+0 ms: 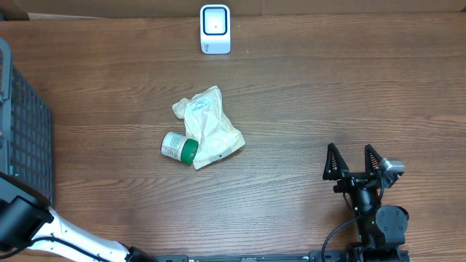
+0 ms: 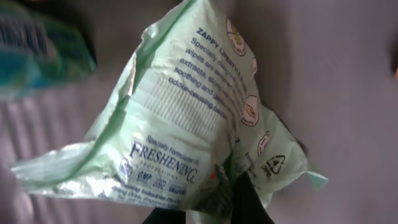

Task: Scan the item barcode
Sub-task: 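Grasp the green wipes packet in the basket with the left gripper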

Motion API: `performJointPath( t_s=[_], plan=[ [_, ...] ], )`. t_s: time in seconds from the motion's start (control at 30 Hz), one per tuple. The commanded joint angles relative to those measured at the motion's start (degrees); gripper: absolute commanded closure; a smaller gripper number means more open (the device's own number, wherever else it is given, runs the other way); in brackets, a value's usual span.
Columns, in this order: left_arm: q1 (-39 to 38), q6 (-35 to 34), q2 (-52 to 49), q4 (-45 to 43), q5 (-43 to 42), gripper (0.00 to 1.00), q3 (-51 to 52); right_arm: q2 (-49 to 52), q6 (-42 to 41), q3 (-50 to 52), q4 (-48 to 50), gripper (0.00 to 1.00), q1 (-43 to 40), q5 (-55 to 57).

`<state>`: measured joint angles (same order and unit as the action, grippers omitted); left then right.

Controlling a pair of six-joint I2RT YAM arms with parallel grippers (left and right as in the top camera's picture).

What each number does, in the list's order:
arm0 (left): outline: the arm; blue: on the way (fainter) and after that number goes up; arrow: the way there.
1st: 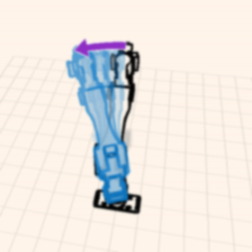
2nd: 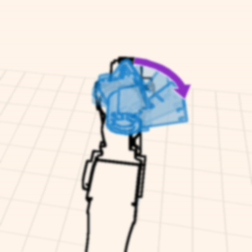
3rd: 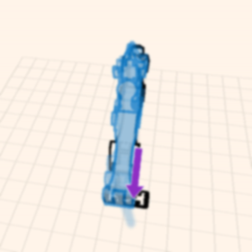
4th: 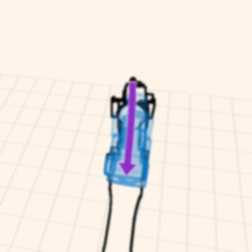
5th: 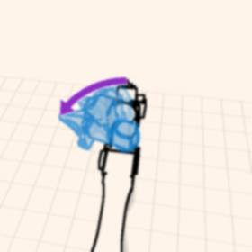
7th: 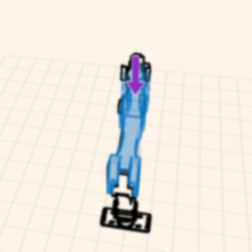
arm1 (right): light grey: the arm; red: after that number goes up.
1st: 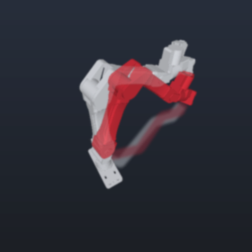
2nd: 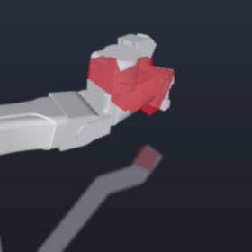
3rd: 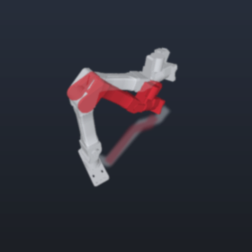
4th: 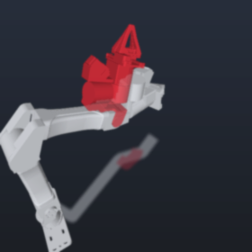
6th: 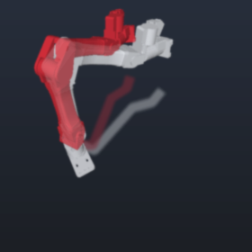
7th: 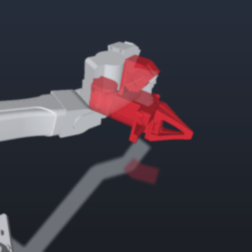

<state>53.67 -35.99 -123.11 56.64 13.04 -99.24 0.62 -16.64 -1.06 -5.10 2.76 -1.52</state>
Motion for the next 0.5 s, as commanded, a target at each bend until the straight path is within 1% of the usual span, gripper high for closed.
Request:
performJointPath(
  t_s=[0.0, 0.07, 0.13, 0.23, 0.27, 0.37, 0.43, 0.47],
  plan=[
    [0.3, 2.3, -0.8, 4.7, -8.2, 0.96, -7.1, -0.5, 0.2, 0.6, 0.5, 0.0, 0.3, -0.1],
    [0.0, 6.0, 1.6, 6.9, -13.7, 0.96, -11.7, -0.5, 0.2, 0.6, 0.5, 0.0, 0.3, -0.1],
    [-0.4, 8.7, 4.0, 7.5, -17.3, 0.96, -14.2, -0.5, 0.2, 0.6, 0.5, 0.0, 0.3, -0.1],
    [-1.4, 10.8, 9.4, 7.6, -22.2, 0.96, -17.0, -0.5, 0.2, 0.6, 0.5, 0.0, 0.3, -0.1],
    [-2.1, 10.8, 12.7, 7.1, -23.4, 0.96, -17.7, -0.5, 0.2, 0.6, 0.5, 0.0, 0.3, -0.1],
    [-3.2, 10.7, 18.2, 5.8, -22.1, 0.96, -17.9, -0.5, 0.2, 0.6, 0.5, 0.0, 0.3, -0.1],
    [-3.6, 10.7, 20.1, 5.9, -17.9, 0.96, -17.9, -0.5, 0.2, 0.6, 0.5, 0.0, 0.3, -0.1],
    [-3.6, 10.3, 20.3, 6.3, -15.1, 0.93, -17.9, -0.5, 0.2, 0.6, 0.5, 0.0, 0.3, -0.1]
  ],
)
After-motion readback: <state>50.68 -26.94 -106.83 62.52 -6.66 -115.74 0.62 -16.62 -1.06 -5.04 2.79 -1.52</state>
